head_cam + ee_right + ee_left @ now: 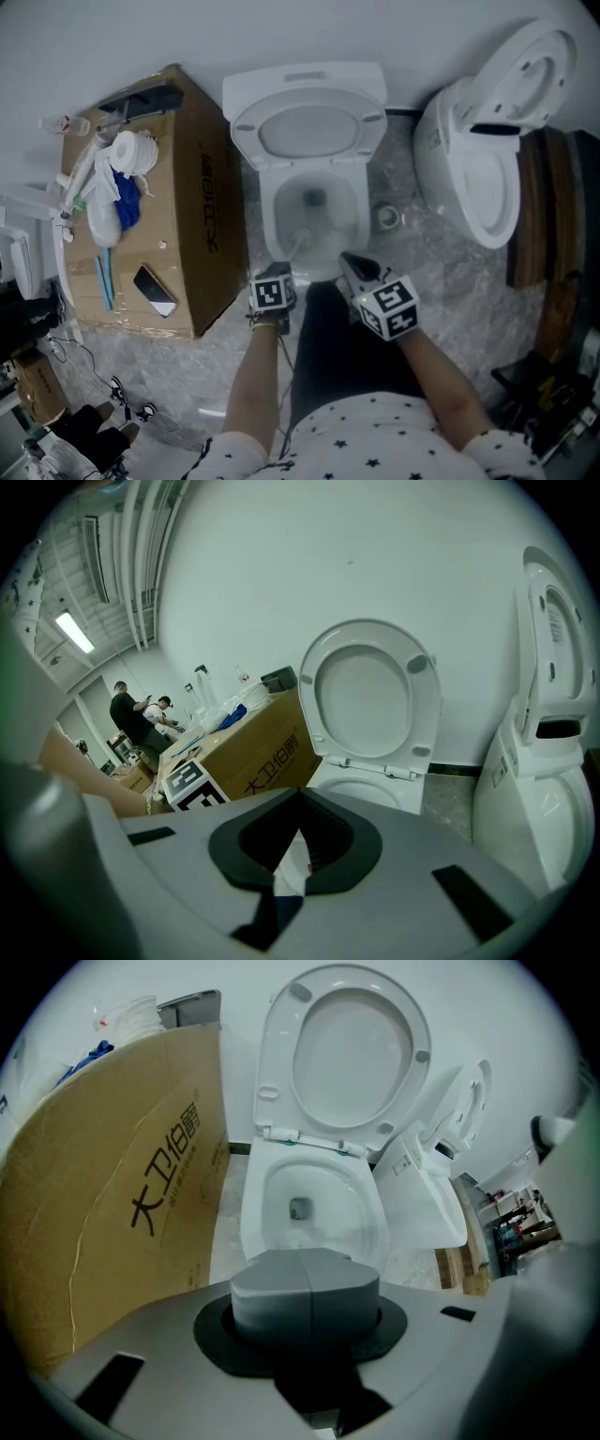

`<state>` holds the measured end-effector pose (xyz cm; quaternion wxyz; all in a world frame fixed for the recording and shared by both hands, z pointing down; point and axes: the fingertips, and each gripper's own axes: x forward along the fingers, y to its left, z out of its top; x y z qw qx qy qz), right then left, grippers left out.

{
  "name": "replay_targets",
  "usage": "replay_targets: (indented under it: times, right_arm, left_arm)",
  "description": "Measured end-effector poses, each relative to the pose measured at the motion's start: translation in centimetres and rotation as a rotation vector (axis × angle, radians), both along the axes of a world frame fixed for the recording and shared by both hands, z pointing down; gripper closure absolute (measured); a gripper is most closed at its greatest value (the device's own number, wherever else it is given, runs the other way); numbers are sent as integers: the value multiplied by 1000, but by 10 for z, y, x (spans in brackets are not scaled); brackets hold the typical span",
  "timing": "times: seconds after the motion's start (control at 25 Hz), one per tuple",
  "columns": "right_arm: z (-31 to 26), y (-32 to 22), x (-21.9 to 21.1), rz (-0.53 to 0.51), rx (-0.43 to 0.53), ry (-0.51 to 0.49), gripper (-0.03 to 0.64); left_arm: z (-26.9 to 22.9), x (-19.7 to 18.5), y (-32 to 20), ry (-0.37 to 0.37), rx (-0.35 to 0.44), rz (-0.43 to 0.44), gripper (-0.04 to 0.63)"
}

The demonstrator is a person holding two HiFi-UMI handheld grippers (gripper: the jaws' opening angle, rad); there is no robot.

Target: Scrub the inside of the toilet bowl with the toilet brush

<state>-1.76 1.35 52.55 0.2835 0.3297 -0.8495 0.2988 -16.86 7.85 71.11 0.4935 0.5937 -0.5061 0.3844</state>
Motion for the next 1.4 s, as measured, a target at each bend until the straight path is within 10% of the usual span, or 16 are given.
replay_targets:
  times: [1.4]
  right_arm:
    - [14,-22,4,24,-42,23,611]
  left_arm:
    - [1,-25,-80,-44,46,-12,448]
